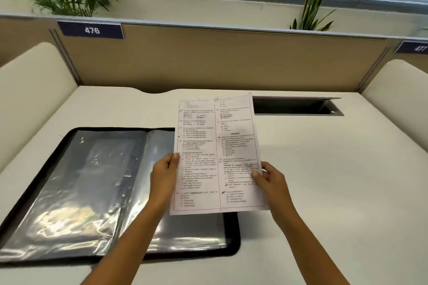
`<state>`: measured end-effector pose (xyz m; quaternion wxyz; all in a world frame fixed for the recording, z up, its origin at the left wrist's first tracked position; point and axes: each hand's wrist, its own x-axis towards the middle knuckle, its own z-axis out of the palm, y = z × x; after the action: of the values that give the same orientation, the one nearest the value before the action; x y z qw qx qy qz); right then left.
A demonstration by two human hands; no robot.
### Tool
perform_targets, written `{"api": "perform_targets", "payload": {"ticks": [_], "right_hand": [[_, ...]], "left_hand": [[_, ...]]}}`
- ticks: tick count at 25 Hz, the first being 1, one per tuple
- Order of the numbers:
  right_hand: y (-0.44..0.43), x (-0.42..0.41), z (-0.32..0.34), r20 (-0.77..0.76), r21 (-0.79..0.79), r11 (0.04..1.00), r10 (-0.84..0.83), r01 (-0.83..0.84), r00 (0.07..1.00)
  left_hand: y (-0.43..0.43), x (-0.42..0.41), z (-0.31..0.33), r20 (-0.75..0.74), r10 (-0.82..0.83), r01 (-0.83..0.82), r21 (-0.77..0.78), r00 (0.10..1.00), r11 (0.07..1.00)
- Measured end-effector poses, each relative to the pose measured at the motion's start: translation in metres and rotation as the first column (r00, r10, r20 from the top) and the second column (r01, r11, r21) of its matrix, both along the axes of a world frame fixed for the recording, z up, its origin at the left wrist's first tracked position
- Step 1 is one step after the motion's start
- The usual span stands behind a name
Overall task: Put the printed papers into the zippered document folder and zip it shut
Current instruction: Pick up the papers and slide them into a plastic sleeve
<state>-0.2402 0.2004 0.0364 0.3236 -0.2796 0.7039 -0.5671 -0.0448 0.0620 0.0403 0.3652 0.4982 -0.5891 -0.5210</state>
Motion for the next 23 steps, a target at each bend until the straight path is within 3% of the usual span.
{"api": "perform_targets", "payload": {"ticks": [3, 5, 8, 12, 15, 18, 23], "right_hand": [[-0.021, 0.005, -0.003, 0.069, 0.005, 1.000, -0.020, 0.020, 0.997], [-0.034, 0.006, -0.003, 0.187, -0.009, 0.999, -0.031, 0.033, 0.982], [-0.054, 0.003, -0.001, 0.386, -0.053, 0.997, -0.026, 0.051, 0.922], [-0.090, -0.005, -0.004, 0.497, -0.064, 0.995, -0.029, 0.070, 0.867], [-0.113, -0.012, -0.009, 0.571, -0.070, 0.993, -0.035, 0.091, 0.821], [-0.134, -0.022, -0.015, 0.597, -0.066, 0.992, -0.050, 0.111, 0.801], [-0.165, -0.036, -0.021, 0.610, -0.086, 0.991, -0.027, 0.099, 0.792]], "left_hand": [[-0.016, 0.016, 0.000, -0.023, 0.048, -0.047, 0.040, 0.999, 0.998], [-0.027, 0.024, -0.005, 0.096, 0.089, -0.078, -0.115, 0.991, 0.990], [-0.048, 0.029, -0.022, 0.336, 0.107, 0.029, -0.376, 0.936, 0.926], [-0.079, 0.022, -0.042, 0.403, -0.022, 0.174, -0.346, 0.915, 0.922], [-0.103, 0.009, -0.046, 0.461, 0.006, 0.191, -0.378, 0.887, 0.906], [-0.124, -0.004, -0.054, 0.550, 0.002, 0.321, -0.491, 0.835, 0.810], [-0.151, -0.024, -0.066, 0.574, 0.002, 0.333, -0.479, 0.819, 0.812]]}}
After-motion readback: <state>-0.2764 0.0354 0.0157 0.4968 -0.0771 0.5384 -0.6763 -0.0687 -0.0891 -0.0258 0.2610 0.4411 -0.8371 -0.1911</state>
